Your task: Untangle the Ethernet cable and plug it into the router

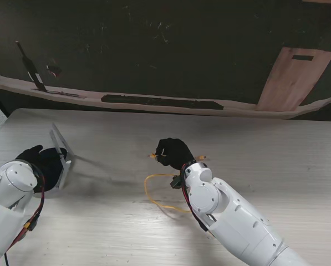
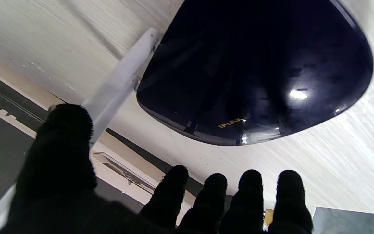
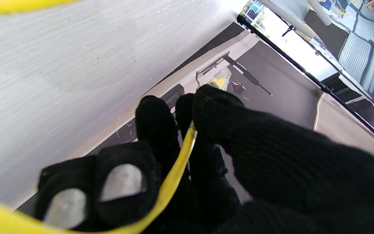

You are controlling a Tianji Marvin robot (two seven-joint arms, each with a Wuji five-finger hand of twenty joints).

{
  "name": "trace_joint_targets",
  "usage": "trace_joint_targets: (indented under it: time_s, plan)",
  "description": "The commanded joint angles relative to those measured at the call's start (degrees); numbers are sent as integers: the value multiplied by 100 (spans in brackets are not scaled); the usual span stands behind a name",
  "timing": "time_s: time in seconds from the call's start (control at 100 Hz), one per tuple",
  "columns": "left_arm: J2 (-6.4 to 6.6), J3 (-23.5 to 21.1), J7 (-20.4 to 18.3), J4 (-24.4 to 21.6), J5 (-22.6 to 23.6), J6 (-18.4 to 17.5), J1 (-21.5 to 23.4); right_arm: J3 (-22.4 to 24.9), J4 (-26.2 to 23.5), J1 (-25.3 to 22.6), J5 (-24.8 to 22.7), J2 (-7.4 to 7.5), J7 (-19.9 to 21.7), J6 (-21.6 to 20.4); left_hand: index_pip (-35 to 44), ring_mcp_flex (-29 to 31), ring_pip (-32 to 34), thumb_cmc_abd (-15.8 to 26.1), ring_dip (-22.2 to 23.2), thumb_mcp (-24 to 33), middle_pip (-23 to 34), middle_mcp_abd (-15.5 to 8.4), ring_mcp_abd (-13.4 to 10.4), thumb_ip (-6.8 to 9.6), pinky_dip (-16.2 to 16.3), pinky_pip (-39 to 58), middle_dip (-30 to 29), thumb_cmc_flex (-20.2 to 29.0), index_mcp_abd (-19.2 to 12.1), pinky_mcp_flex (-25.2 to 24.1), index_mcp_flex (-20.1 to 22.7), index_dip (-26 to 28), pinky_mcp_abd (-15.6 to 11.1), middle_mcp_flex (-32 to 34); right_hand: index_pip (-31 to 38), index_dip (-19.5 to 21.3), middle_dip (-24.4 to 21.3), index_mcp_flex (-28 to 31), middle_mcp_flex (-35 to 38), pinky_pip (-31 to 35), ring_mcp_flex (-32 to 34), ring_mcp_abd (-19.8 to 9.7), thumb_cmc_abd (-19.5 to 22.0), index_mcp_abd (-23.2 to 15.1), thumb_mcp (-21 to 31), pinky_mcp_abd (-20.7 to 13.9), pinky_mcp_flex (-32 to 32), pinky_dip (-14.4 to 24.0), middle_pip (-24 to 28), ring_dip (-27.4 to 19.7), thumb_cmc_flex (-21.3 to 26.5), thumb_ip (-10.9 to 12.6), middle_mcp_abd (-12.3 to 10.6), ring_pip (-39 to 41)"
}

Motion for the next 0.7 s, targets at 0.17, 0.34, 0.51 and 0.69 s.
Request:
trace_joint_targets:
  time_s: [0.17,0.34,0.51,0.69]
  plan:
    - [-47,117,4,165,-141,154,-130,-20,-8,-8,35,-9,105,28,-103,-235,-117,128,-46,-54,-157,113,246,73,20,-149,-107,105,109,-94,-245,-100,-177,-241,234,205,-15,427,581,1294,-45,-303,205,-264,93,-1165,216,-140,251,107,137,26,817,337]
    - [-5,96,-143,87,-1,128,-47,-23,0,2,38,-12,101,21,-41,-224,-89,-78,-30,54,-100,-36,221,97,39,-166,-70,359,-32,-86,-204,-74,-193,-208,234,205,-16,428,583,1294,-44,-303,202,-264,92,-1162,216,-141,252,107,134,25,812,340]
    - [90,6,-516,-166,428,69,156,-24,3,-1,47,-16,91,17,13,-217,-66,-506,-22,1239,-114,-124,202,20,121,-181,-24,98,-99,-74,-320,-54,-192,-220,234,206,-16,428,583,1293,-45,-308,200,-264,94,-1160,216,-142,254,107,137,25,809,342]
    - [111,-22,-605,-296,621,65,319,-38,11,-2,68,-25,85,22,-12,-227,-71,-638,-28,1318,-168,-102,220,-44,85,-218,-37,-69,-47,-93,-393,-64,-174,-264,233,206,-17,427,582,1293,-45,-304,208,-266,94,-1159,216,-142,254,106,134,25,810,342]
